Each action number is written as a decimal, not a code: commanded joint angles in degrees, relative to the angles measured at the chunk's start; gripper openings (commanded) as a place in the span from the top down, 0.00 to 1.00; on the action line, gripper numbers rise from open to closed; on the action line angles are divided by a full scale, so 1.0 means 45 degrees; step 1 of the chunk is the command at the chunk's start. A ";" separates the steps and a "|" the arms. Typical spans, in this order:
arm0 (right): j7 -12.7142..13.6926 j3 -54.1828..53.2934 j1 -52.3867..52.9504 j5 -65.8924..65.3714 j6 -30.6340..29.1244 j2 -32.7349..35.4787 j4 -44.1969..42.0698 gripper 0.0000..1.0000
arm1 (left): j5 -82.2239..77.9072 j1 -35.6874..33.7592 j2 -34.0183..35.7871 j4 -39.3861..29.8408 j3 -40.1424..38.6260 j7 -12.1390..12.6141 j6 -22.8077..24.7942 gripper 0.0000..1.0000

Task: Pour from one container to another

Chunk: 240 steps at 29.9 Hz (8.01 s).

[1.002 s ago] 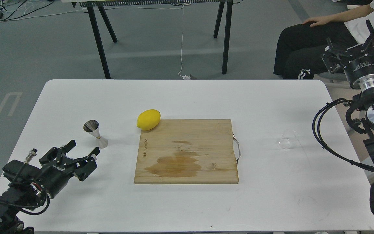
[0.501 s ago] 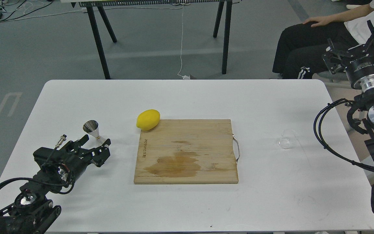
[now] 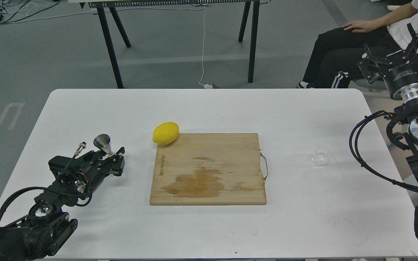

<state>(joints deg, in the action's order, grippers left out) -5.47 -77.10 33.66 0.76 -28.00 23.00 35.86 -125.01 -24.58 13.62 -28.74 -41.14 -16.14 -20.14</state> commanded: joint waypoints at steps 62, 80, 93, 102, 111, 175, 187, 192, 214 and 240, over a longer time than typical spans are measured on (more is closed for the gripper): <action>-0.0053 -0.0190 -0.0722 0.0007 -0.0001 0.0964 -0.0097 0.00 | 0.0002 -0.2896 -0.2910 -0.3087 0.6076 0.1515 0.1117 0.64; -0.0014 -0.0190 -0.0741 0.0007 -0.0001 0.0964 -0.0058 0.00 | 0.0002 -0.2897 -0.2793 -0.3360 0.6057 0.1594 0.1077 0.26; -0.0014 -0.0190 -0.0761 0.0007 -0.0001 0.1003 -0.0078 0.00 | 0.0002 -0.2701 -0.1018 -0.4825 0.5959 0.1399 0.1039 0.20; 0.0005 -0.0190 -0.0761 0.0007 -0.0001 0.1160 -0.0078 0.00 | 0.0002 -0.2193 0.1675 -0.8376 0.4826 0.1398 0.1214 0.20; 0.0044 -0.0190 -0.0741 0.0007 -0.0001 0.1179 -0.0156 0.00 | 0.0973 -0.2330 0.4101 -1.0509 0.3872 0.1183 0.1253 0.20; 0.2486 0.0161 -0.8671 0.6318 0.5145 -0.0832 0.5840 0.00 | 2.7624 -0.2311 0.1914 -0.4161 -0.3494 -0.0340 0.9124 0.00; 0.2388 0.0826 -0.7539 0.5984 0.5733 -0.1008 0.5547 0.01 | 2.7623 -0.2311 0.1972 -0.4161 -0.3494 -0.0340 0.9124 0.00; 0.2290 0.0787 -0.7265 0.5984 0.5674 -0.1359 0.5158 0.04 | 2.7604 -0.2291 0.2051 -0.4161 -0.3436 -0.0320 0.9124 0.00; 0.2446 0.1021 -0.5878 0.5984 0.5616 -0.1985 0.3145 0.17 | 2.7584 -0.2272 0.2129 -0.4161 -0.3319 -0.0320 0.9144 0.00; 0.2466 0.1372 -0.5058 0.5964 0.5245 -0.2434 0.1895 0.53 | 2.7565 -0.2193 0.2226 -0.4239 -0.3338 -0.0320 0.9144 0.00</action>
<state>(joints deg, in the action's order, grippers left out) 5.62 -70.92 10.91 27.59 -4.28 12.03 44.32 -0.97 -34.45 23.61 -47.82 -56.17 -17.58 21.02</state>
